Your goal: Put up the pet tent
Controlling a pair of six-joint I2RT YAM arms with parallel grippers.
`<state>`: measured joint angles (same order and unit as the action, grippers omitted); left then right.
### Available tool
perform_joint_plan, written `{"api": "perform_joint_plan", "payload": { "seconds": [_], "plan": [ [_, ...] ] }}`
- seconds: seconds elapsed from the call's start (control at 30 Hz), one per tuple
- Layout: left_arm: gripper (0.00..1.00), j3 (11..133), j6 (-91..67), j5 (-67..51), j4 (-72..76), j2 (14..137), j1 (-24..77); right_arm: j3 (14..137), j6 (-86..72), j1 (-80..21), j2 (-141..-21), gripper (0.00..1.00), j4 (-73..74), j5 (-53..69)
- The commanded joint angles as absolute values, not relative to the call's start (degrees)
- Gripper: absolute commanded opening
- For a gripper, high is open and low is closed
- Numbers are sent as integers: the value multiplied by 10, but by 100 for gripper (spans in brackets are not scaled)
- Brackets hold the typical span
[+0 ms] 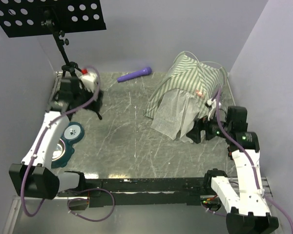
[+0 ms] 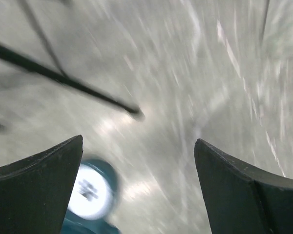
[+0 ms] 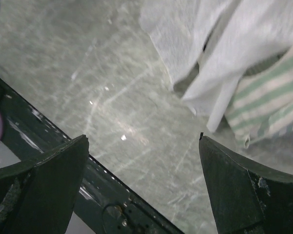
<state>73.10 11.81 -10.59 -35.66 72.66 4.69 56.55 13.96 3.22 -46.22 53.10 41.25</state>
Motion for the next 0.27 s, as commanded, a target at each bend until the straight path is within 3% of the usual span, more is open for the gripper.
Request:
{"api": "perform_joint_plan", "payload": {
  "seconds": [0.0,0.23],
  "plan": [
    [100,603,50,-30,-295,683,90,508,153,27,-430,100,487,361],
    [100,601,47,-2,-283,658,109,523,138,25,-432,100,458,360]
  ]
}}
